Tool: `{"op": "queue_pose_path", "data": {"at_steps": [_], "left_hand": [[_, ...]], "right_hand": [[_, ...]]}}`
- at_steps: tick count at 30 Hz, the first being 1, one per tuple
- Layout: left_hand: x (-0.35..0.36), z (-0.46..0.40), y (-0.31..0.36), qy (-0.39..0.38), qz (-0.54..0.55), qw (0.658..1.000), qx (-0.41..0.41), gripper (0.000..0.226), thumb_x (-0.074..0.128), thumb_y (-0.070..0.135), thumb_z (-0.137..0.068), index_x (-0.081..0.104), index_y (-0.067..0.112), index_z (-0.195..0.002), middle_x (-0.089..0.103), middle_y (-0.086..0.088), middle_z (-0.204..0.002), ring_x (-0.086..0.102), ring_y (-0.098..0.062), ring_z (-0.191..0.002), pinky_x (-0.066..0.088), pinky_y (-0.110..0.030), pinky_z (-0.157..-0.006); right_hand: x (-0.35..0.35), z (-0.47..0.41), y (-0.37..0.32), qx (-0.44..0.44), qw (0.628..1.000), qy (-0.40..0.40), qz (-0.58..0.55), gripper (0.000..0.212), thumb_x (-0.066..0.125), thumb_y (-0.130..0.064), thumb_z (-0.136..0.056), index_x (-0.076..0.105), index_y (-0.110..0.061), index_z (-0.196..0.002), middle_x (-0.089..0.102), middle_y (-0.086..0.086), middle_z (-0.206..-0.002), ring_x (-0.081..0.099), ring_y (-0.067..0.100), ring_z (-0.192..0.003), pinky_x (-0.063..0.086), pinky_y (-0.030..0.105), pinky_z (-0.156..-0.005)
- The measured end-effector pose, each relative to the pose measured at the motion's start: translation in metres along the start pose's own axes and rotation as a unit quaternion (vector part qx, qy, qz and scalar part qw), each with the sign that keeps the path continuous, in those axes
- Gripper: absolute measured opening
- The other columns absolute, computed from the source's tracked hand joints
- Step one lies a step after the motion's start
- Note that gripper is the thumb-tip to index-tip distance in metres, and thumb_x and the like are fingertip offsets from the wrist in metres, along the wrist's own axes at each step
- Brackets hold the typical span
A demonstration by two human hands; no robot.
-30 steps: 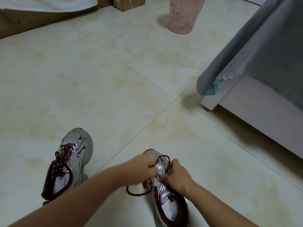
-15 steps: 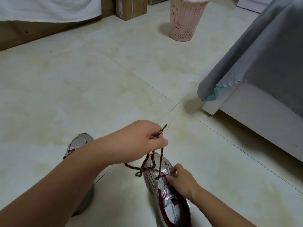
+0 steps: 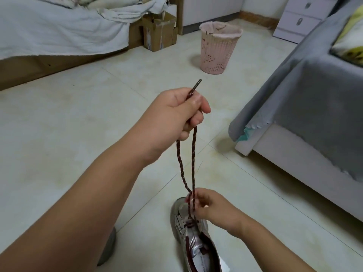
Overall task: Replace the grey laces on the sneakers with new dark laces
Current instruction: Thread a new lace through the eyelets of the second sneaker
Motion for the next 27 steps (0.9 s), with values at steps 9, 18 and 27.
{"op": "queue_pose_path", "data": {"at_steps": [9,18,27], "left_hand": [[0.02,-0.006,0.046,-0.032,0.008,0.999,0.025,0.028,0.038,0.0,-0.096,0.06,0.011,-0.083,0.051,0.0,-0.063,0.033,-0.002,-0.044,0.029,-0.012,-0.042],[0.029,-0.001,0.06,-0.022,0.125,0.992,0.006,0.031,0.031,0.001,-0.098,0.06,0.006,-0.09,0.058,-0.002,-0.067,0.034,-0.006,-0.052,0.032,-0.013,-0.044],[0.012,0.01,0.021,0.023,-0.013,1.0,-0.008,0.03,0.038,0.008,-0.097,0.064,0.02,-0.088,0.067,0.004,-0.064,0.039,-0.008,-0.045,0.032,-0.016,-0.044]], "right_hand": [[-0.038,0.049,-0.099,-0.128,0.987,0.09,-0.041,0.023,0.05,-0.006,-0.093,0.059,-0.018,-0.076,0.062,-0.014,-0.068,0.048,0.005,-0.059,0.042,0.018,-0.064],[-0.064,0.086,-0.166,-0.198,0.948,0.216,-0.127,0.031,0.037,-0.008,-0.098,0.052,-0.012,-0.071,0.036,-0.011,-0.042,0.028,0.004,-0.04,0.025,0.017,-0.045],[-0.038,0.031,-0.023,0.093,0.973,0.1,0.186,0.016,0.044,-0.019,-0.094,0.056,-0.011,-0.086,0.054,0.002,-0.076,0.054,0.019,-0.071,0.04,0.024,-0.06]]}}
Point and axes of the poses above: each hand's wrist, its own z-axis away from the middle knuckle, its own x-axis out of the palm, y = z × x, the point moved 4 cm from there along -z, towards the middle knuckle
